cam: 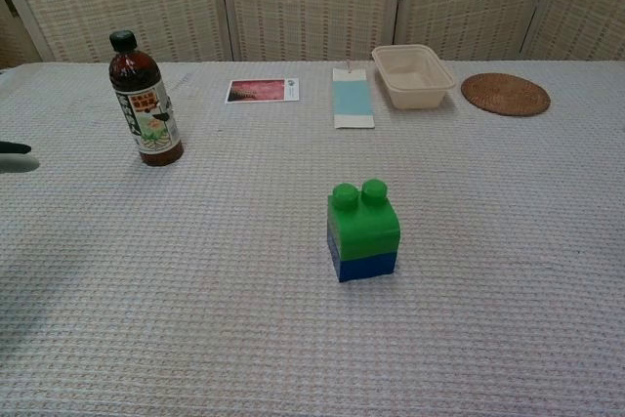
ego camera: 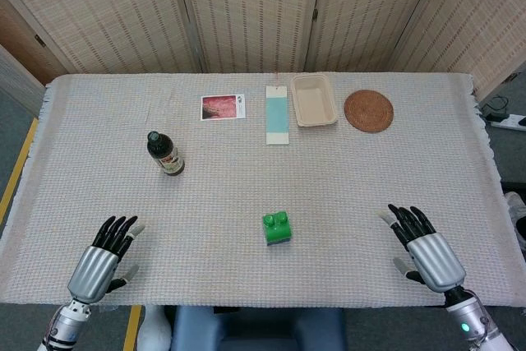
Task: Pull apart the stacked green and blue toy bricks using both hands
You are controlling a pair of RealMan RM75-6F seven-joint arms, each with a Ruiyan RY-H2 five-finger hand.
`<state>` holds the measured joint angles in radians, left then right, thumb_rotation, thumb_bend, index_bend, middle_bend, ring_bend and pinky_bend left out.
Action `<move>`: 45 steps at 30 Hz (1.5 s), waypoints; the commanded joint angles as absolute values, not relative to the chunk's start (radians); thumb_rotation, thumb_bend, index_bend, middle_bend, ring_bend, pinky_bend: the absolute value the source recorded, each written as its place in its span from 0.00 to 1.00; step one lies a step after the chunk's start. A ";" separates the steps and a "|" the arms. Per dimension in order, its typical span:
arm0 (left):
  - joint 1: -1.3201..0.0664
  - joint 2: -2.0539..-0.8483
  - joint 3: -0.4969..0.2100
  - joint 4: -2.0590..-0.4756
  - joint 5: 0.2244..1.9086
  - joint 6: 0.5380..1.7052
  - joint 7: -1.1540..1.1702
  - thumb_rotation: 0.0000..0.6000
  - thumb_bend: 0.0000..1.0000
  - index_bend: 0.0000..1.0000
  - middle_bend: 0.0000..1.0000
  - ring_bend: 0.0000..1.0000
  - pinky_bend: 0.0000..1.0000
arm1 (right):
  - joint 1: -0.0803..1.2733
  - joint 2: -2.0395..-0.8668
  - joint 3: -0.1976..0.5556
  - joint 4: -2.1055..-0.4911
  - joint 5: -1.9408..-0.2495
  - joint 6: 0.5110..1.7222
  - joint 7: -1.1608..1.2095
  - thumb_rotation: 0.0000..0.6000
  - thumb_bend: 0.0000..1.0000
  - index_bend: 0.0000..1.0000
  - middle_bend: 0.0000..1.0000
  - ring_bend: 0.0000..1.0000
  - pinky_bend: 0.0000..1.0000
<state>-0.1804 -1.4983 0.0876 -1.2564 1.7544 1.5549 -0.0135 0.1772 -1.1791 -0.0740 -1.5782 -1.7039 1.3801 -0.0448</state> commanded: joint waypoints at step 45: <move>-0.456 -1.705 -0.082 -1.578 1.494 1.171 -0.024 1.00 0.29 0.05 0.20 0.00 0.00 | 0.181 -1.146 -0.069 -1.582 -1.727 1.418 0.066 1.00 0.38 0.00 0.00 0.00 0.00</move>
